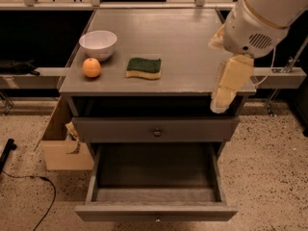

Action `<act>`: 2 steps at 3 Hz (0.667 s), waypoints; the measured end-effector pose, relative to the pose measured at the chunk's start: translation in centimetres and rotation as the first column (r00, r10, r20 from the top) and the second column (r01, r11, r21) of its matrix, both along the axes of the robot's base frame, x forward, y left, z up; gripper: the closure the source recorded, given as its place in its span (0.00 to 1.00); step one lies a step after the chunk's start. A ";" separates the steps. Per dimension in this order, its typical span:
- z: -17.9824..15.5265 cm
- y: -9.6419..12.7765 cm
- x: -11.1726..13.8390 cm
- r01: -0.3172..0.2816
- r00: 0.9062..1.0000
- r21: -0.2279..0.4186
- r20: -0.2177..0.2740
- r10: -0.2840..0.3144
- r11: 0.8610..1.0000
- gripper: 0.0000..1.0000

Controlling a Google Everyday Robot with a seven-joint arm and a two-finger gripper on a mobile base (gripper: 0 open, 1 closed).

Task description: Place sponge into middle drawer

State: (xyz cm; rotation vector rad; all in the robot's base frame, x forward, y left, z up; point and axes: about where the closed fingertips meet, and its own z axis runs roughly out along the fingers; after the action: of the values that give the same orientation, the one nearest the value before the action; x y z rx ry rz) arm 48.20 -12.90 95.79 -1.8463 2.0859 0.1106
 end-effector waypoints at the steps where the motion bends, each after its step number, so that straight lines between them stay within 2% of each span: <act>1: -0.8 1.0 2.7 0.029 0.996 0.157 -0.087 -0.015 0.987 0.00; 2: -1.4 2.9 5.8 0.080 0.983 0.381 -0.186 -0.008 0.921 0.00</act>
Offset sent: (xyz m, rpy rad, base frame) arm 0.0887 0.0306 -0.0115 0.6227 0.2693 -0.0994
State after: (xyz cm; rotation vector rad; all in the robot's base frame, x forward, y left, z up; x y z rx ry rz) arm 53.96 -10.02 94.39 -1.5954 2.0356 0.6555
